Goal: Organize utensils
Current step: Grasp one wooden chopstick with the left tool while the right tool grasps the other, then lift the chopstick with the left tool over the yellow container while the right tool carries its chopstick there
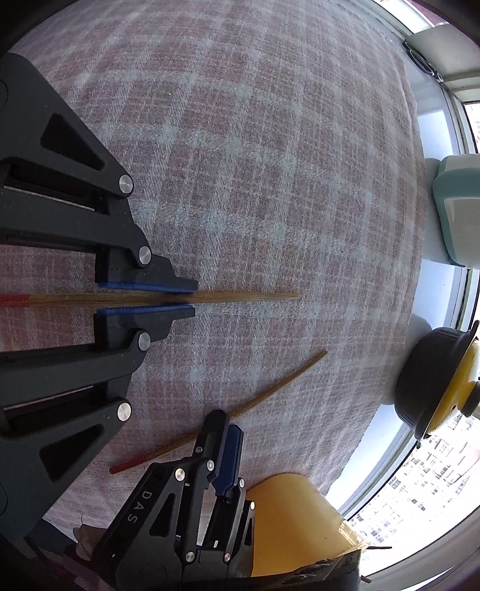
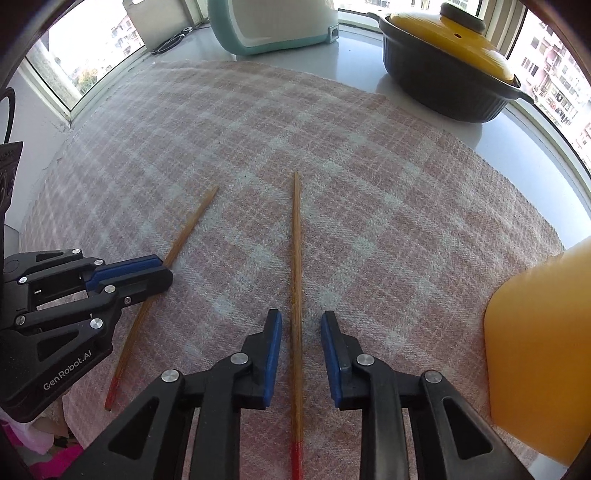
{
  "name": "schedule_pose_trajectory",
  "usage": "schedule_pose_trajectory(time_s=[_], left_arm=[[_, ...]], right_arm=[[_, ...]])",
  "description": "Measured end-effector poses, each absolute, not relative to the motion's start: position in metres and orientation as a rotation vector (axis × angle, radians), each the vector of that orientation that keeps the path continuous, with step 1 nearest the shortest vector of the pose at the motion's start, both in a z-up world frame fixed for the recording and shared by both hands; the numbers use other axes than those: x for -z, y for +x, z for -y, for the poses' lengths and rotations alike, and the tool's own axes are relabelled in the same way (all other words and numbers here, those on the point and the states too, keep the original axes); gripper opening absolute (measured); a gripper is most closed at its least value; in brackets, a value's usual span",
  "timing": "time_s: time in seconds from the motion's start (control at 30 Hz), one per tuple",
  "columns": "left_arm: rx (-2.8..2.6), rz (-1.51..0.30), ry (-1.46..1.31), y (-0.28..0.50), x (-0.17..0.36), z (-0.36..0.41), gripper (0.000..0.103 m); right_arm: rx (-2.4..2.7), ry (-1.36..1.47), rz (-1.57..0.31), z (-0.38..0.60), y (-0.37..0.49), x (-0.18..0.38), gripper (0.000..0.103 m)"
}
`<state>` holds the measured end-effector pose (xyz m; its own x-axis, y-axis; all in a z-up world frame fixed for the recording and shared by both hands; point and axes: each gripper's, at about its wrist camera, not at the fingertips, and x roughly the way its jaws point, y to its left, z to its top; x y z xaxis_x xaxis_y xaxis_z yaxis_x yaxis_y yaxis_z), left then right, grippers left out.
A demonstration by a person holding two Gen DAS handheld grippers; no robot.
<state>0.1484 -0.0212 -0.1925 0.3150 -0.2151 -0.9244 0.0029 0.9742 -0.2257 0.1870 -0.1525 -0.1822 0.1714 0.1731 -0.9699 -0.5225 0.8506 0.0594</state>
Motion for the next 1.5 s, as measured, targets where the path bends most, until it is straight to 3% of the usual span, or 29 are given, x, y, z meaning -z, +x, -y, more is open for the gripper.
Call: schedule_pose_trajectory(time_s=[0.1,0.63,1.5], left_arm=[[0.148,-1.245,-0.221,0.147,0.191,0.017,0.004],[0.151,-1.172,-0.329,0.13,0.168,0.005,0.004],[0.326,-0.942,-0.361,0.111,0.066,0.068,0.004]], right_arm=[[-0.505,-0.351,-1.309,0.148,0.187,0.182,0.004],[-0.483,-0.071,-1.225,0.188,0.16,0.156,0.004],[-0.386,0.153,-0.936,0.285,0.078,0.057,0.004]])
